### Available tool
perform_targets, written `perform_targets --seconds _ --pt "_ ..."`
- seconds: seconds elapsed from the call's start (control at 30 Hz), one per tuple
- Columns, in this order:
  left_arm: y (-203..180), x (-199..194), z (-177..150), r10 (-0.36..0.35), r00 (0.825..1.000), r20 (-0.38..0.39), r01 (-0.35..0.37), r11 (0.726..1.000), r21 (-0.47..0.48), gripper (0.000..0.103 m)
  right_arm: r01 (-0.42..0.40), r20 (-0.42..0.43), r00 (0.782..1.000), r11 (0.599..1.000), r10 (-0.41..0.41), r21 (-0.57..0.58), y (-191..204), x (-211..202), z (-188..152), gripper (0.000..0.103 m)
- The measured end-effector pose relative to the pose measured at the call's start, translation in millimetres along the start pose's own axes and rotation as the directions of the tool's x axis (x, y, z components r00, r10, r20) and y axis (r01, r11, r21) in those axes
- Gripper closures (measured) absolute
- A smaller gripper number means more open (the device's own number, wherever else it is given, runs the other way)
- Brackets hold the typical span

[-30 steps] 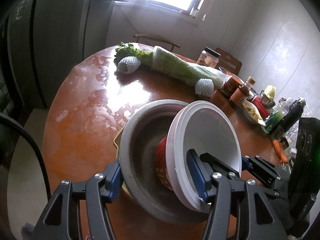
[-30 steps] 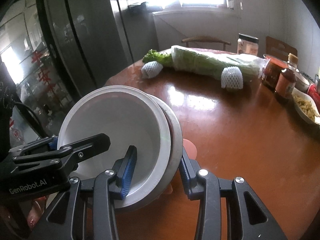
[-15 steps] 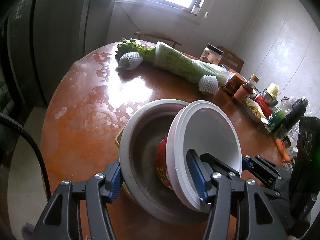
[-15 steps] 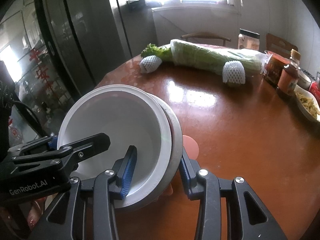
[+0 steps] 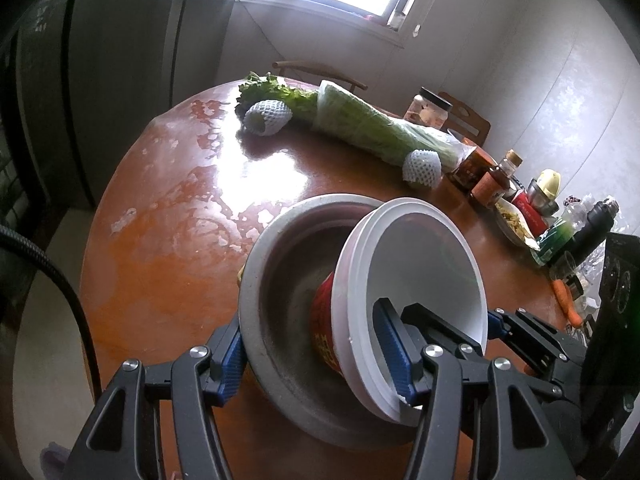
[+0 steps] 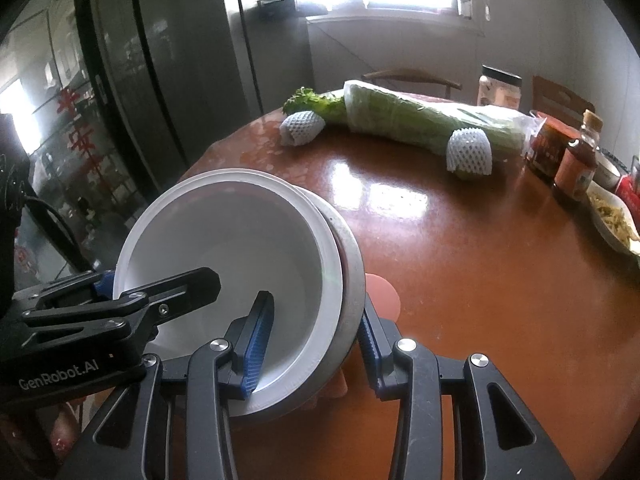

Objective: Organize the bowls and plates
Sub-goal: 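Hold the bowl stack over the grey tray and level it with the left tool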

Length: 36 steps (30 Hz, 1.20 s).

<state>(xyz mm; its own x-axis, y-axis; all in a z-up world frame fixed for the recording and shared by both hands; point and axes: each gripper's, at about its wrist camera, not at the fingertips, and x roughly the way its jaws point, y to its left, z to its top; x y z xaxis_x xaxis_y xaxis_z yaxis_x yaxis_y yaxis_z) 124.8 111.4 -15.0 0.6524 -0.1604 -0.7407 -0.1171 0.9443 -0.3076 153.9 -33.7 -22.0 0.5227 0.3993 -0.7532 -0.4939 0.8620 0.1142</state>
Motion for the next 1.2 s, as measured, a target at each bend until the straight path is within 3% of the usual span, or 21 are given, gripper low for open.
perform_targets --seconds 0.7,1.2 --pt "0.9 -5.0 -2.1 -0.006 1.0 0.0 0.006 1.0 -0.006 0.045 0.003 0.006 1.0 1.0 -0.003 -0.01 1.0 3.2 0.7 0.055" --pt "3.6 -9.5 -1.6 0.032 0.999 0.019 -0.032 0.999 0.002 0.045 0.012 0.015 1.0 1.0 -0.011 -0.022 3.5 -0.4 -0.5 0.048"
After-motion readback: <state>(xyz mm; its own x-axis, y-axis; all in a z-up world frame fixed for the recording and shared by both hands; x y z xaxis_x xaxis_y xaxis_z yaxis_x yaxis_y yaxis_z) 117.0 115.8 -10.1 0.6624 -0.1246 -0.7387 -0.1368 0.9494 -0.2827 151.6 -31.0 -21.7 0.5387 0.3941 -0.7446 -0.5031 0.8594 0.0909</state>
